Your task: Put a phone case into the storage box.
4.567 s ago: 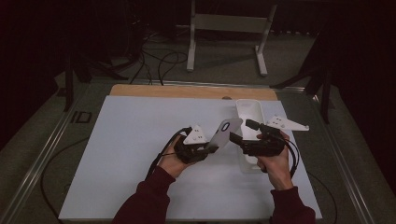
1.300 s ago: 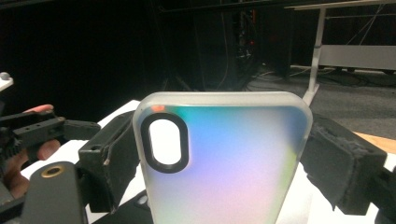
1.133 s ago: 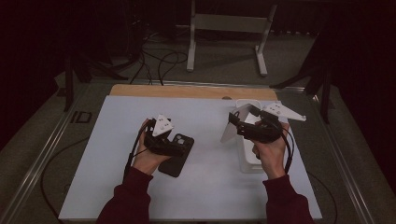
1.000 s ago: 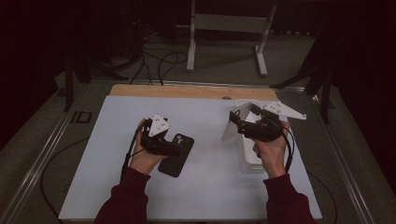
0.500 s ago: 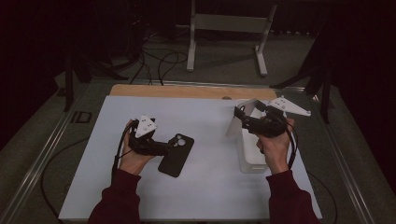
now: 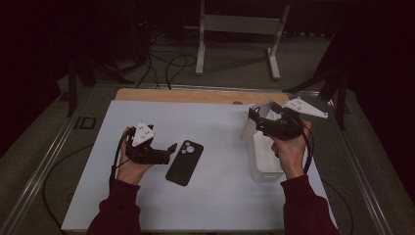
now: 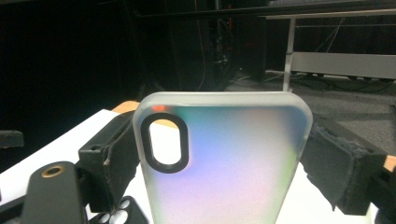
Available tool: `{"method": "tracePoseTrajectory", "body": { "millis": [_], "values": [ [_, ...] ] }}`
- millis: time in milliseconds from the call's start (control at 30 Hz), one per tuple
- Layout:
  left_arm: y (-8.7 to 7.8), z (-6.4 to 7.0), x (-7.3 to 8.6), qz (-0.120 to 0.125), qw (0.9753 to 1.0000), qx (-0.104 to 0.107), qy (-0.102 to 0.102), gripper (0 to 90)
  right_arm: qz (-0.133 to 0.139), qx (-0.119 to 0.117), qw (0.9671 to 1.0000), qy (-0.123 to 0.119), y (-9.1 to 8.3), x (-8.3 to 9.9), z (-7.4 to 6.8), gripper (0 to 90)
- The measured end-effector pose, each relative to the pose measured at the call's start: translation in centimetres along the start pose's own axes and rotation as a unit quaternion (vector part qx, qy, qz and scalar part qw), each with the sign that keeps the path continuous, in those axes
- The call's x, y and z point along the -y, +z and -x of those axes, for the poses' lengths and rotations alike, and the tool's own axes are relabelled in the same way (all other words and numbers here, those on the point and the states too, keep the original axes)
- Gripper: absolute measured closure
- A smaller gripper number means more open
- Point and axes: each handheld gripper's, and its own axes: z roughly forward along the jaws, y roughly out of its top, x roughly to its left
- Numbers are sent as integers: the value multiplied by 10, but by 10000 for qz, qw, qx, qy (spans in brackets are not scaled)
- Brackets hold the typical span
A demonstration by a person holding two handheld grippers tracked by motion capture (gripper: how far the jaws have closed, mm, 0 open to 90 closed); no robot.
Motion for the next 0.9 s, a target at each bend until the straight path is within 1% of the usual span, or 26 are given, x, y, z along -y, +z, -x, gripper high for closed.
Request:
{"method": "tracePoseTrajectory", "body": {
  "millis": [233, 367, 567, 633, 667, 700, 767, 900],
  "values": [
    [-4, -6, 6, -38, 9999, -101, 19, 0, 14, 92, 10000, 10, 1, -1, 4, 169],
    [-7, -9, 9, -7, 9999, -161, -32, 0, 32, 135, 9999, 13, 2, -3, 7, 169],
    [-11, -13, 15, -30, 9996, -262, -39, 0, 34, 233, 9997, 18, 2, -4, 12, 169],
    [-13, -14, 16, -27, 9996, -262, -58, 0, 25, 259, 9997, 27, 2, -4, 13, 169],
    [-16, -16, 19, 3, 9995, -297, -93, 0, 31, 276, 9996, 34, 2, -4, 14, 169],
    [-17, -17, 21, 4, 9995, -302, -89, 0, 25, 325, 9995, 42, 2, -4, 16, 169],
    [-19, -19, 24, -13, 9994, -337, -105, 0, 35, 350, 9994, 52, 3, -4, 19, 169],
    [-23, -22, 29, -27, 9994, -308, -152, 0, 14, 403, 9992, 58, 4, -4, 21, 169]
  ]
}}
